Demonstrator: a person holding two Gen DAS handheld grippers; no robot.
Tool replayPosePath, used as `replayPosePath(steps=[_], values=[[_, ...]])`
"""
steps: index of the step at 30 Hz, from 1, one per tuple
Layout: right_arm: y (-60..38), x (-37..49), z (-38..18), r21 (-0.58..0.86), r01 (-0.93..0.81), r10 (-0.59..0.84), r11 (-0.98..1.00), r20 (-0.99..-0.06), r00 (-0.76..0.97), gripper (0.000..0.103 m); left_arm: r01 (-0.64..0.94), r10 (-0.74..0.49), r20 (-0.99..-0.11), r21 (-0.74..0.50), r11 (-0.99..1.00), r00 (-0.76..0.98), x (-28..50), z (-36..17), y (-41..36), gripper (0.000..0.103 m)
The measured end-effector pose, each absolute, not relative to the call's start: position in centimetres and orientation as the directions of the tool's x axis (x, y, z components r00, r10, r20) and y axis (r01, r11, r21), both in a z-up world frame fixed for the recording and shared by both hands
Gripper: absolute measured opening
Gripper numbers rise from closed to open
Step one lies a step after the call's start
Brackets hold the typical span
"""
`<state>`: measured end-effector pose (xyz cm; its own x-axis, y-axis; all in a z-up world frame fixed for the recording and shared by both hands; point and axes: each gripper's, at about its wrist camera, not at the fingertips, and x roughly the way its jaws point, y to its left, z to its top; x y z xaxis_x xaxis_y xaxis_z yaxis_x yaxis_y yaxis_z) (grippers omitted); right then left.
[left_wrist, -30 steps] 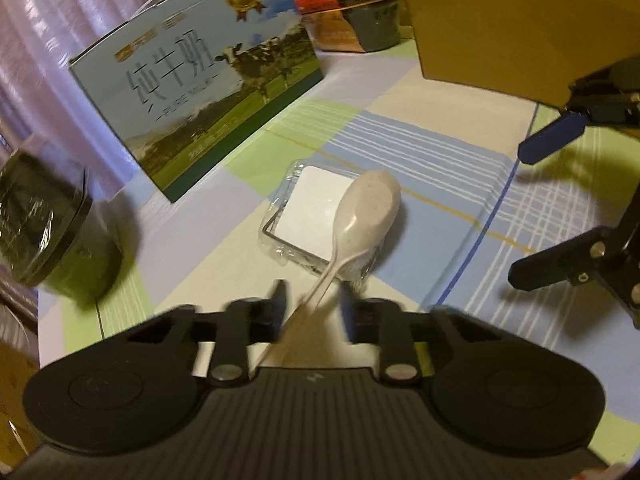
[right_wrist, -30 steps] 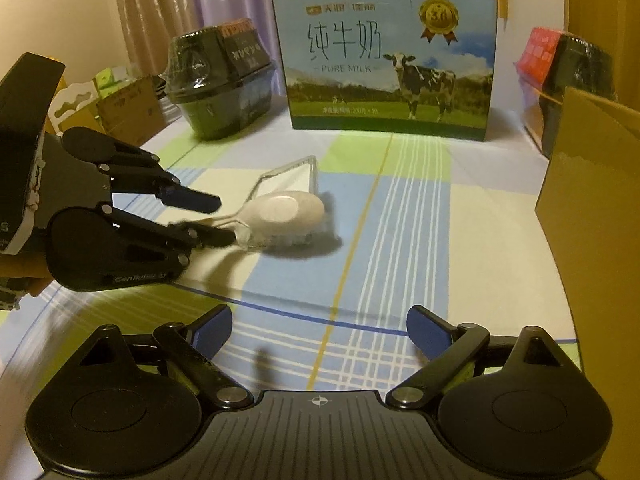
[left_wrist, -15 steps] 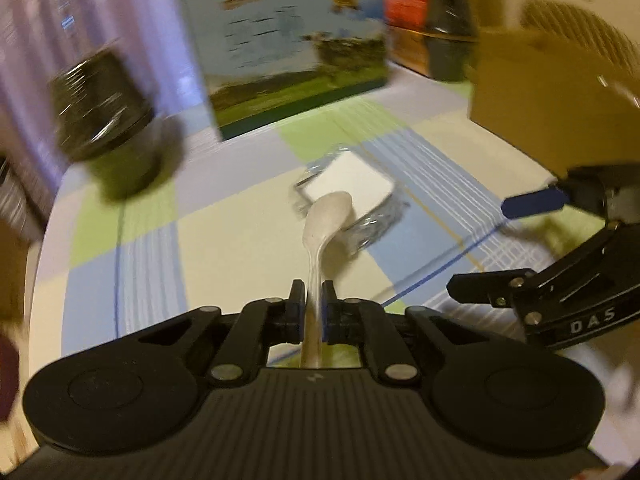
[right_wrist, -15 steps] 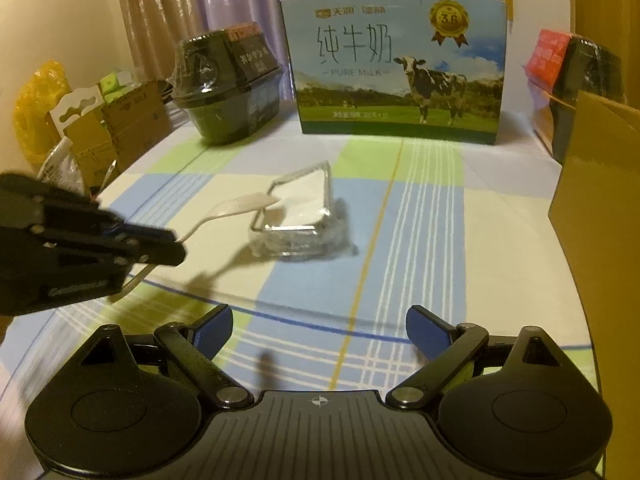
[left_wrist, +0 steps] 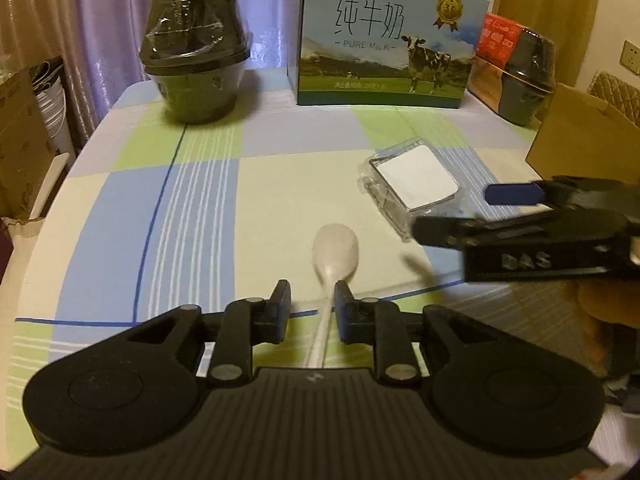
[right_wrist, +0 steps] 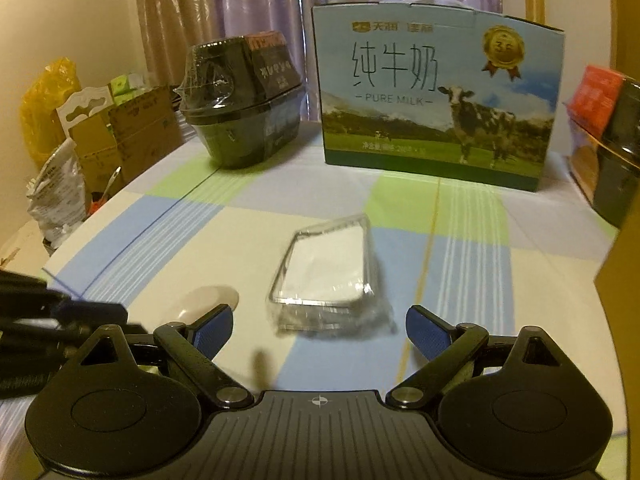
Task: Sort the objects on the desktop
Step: 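Grasp the white spoon handle with the left tool while the right tool grasps the clear tray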
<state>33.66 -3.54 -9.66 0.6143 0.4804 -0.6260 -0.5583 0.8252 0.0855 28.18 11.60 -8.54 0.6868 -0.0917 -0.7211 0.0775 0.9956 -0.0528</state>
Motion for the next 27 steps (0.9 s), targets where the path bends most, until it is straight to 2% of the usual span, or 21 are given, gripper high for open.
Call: replayPosePath(steps=[7,8,9,10,16,19,27], values=[[-2.3,35.6,-11.0,0.068,-0.538,0.447,0.84,-0.65,0.615,0.09,0.106,-0.119,-0.746,-0.065,0.992,0.655,29.1,-9.8,11.4,0.019],[-2.3,35.9,-11.1,0.069,-0.535,0.444,0.842,-0.651,0.616,0.087,0.106,-0.121,-0.746,-0.068,0.992,0.655,29.1,-9.9,11.4,0.019],[-2.4,36.1,-11.2,0.072,-0.529,0.442,0.845,-0.652,0.616,0.077,0.102,-0.12,-0.745,-0.07,0.992,0.656,29.1,-9.9,11.4,0.019],[-2.4,36.2,-11.2,0.075,-0.527,0.44,0.847,-0.655,0.615,0.073,0.096,-0.121,-0.743,-0.077,0.992,0.659,29.1,-9.9,11.5,0.019],[-2.2,35.5,-11.0,0.039,-0.544,0.433,0.838,-0.655,0.619,0.053,0.099,-0.129,-0.733,-0.085,0.991,0.668,29.6,-10.2,11.1,0.018],[-2.9,34.3,-10.8,0.028,-0.537,0.42,0.843,-0.659,0.624,0.053,0.105,-0.119,-0.74,-0.066,0.992,0.661,29.6,-10.1,10.8,0.004],[-7.7,28.9,-9.9,0.05,-0.514,0.404,0.857,-0.683,0.608,0.052,0.149,-0.142,-0.771,-0.062,0.987,0.621,27.1,-9.4,8.3,0.004]])
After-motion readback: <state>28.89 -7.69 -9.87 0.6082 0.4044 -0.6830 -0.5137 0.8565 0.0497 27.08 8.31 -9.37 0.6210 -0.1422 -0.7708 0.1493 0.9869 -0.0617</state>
